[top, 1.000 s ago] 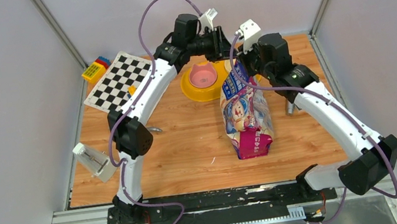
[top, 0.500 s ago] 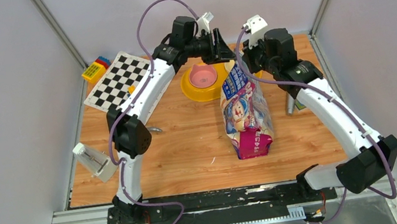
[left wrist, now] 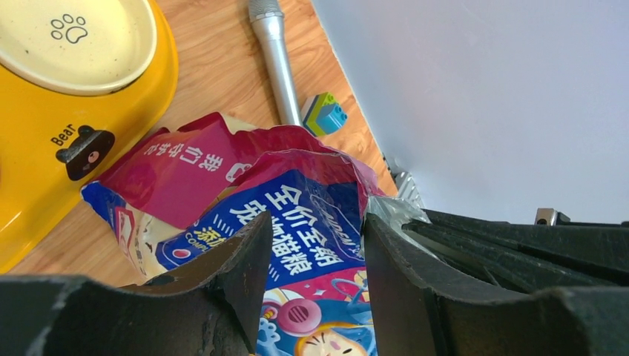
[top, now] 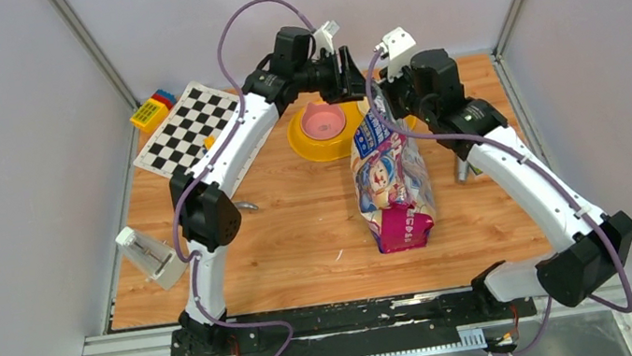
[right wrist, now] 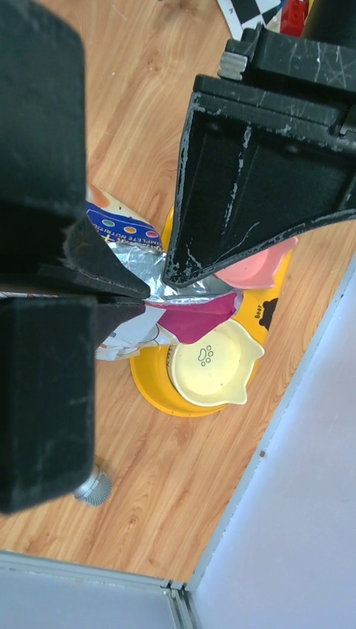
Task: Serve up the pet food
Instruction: Open the pet food bag at the center of the board.
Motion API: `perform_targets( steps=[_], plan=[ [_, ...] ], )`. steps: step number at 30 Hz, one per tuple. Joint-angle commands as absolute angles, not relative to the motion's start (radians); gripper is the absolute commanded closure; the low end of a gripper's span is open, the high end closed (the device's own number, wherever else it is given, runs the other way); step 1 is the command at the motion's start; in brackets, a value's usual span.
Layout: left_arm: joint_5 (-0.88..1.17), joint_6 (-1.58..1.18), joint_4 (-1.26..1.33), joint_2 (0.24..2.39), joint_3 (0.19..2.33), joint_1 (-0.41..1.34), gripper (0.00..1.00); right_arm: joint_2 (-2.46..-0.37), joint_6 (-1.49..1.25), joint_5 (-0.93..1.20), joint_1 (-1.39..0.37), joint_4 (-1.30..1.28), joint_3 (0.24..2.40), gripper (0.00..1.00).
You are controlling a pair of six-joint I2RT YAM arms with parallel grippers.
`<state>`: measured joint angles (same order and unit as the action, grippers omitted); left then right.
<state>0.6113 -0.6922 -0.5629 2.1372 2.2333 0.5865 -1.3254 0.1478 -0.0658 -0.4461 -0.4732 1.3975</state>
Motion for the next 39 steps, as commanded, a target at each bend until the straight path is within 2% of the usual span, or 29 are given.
perform_targets(
  steps=[1,11,22,26,30,37,39],
  plan=[
    [0.560,-0.665,-0.603,2.119,2.269,0.589,0.44,-1.332,0.205,-0.145,-0.494,-0.426,1.413,1.00],
    [0.553,-0.672,-0.607,2.121,2.296,0.598,0.42,-1.333,0.273,-0.220,-0.552,-0.394,1.372,1.00],
    [0.544,-0.661,-0.611,2.137,2.292,0.624,0.41,-1.320,0.259,-0.177,-0.552,-0.406,1.387,1.00],
    [0.511,-0.653,-0.628,2.146,2.312,0.626,0.47,-1.318,0.252,-0.151,-0.552,-0.422,1.386,1.00],
    [0.491,-0.651,-0.638,2.154,2.335,0.627,0.62,-1.312,0.257,-0.145,-0.553,-0.422,1.372,1.00],
    [0.525,-0.671,-0.598,2.171,2.368,0.621,0.68,-1.300,0.263,-0.129,-0.552,-0.416,1.355,1.00],
    [0.531,-0.677,-0.592,2.178,2.374,0.621,0.74,-1.299,0.262,-0.121,-0.552,-0.415,1.358,1.00]
  ],
)
